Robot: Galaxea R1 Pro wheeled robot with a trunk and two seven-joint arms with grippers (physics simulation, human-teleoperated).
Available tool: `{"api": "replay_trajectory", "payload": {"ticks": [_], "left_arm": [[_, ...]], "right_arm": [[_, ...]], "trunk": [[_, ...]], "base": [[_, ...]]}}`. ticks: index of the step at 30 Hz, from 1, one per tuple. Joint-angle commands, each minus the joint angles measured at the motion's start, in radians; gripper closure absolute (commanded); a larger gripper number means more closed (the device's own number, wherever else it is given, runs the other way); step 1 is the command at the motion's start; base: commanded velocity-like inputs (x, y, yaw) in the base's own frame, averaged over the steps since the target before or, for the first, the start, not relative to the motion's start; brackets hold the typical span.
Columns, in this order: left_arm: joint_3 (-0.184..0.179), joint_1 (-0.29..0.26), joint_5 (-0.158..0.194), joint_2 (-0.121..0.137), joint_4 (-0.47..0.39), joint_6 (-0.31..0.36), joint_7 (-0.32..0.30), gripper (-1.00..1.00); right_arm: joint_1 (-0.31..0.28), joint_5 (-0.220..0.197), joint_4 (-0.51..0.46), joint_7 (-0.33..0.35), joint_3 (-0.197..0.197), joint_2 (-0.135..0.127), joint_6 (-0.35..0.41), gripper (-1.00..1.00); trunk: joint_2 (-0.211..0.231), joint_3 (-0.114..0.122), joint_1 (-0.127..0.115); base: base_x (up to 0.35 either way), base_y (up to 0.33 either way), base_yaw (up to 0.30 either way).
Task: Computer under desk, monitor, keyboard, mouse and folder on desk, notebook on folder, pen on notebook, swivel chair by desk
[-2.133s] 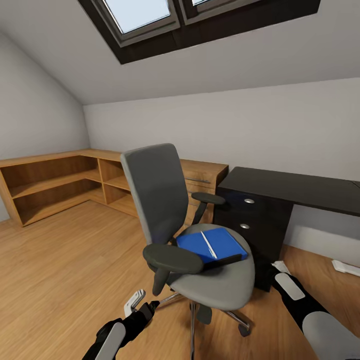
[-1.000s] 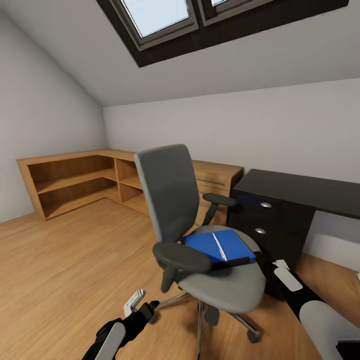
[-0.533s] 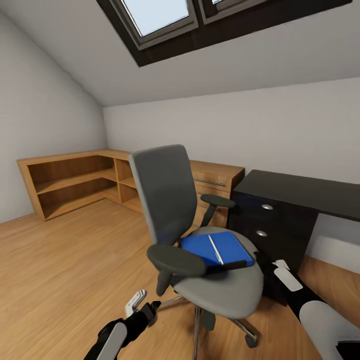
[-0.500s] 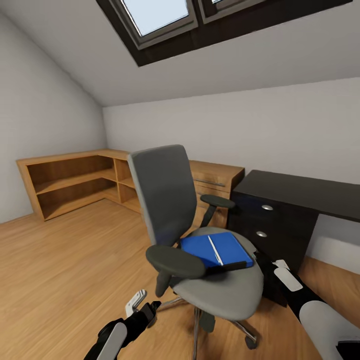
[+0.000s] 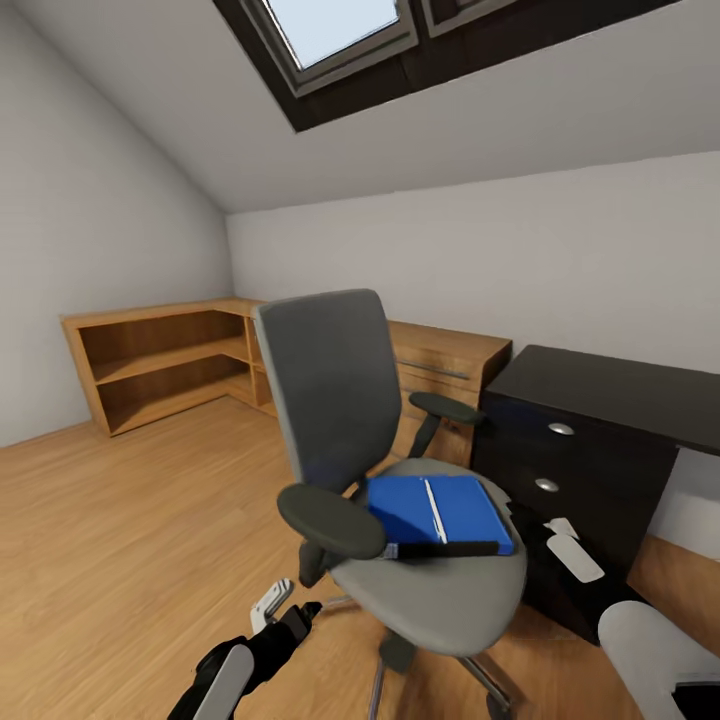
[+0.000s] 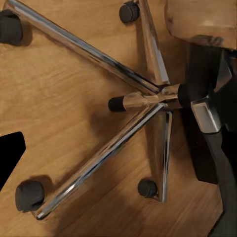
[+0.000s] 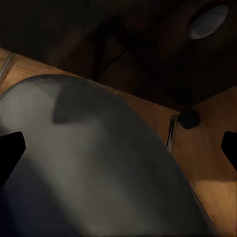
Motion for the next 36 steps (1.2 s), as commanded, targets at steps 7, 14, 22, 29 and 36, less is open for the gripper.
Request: {"api": "replay_trajectory", "payload": {"ticks": [7,14,22,29,36], "left_arm": [[-0.002,0.000,0.011,0.000,-0.002,0.002,0.009,-1.00],[-0.002,0.000,0.011,0.001,-0.002,0.002,0.009,-1.00],[-0.004,0.000,0.008,0.000,-0.002,0.003,0.008,-1.00],[-0.019,0.000,0.009,0.000,-0.003,0.004,0.008,-1.00],[-0.022,0.000,0.013,0.003,-0.007,0.004,0.008,-1.00]], "right_arm": [[0.000,-0.006,-0.003,-0.007,0.007,-0.001,-0.002,-1.00],[0.000,-0.006,-0.004,-0.007,0.007,-0.001,-0.005,-1.00],[0.000,-0.006,-0.006,-0.007,0.007,-0.002,-0.008,-1.00],[0.000,-0.006,-0.006,-0.007,0.007,-0.002,-0.008,-1.00],[0.000,-0.006,-0.006,-0.007,0.009,-0.001,-0.009,-1.00]], "trunk": [[0.000,-0.001,0.000],[0.000,-0.001,0.000],[0.000,-0.001,0.000],[0.000,-0.001,0.000],[0.000,-0.001,0.000]], "base": [[0.002,-0.001,0.272],[0.000,0.000,0.223],[0.175,-0.073,0.036],[0.303,-0.156,0.003],[0.183,-0.060,0.000]]}}
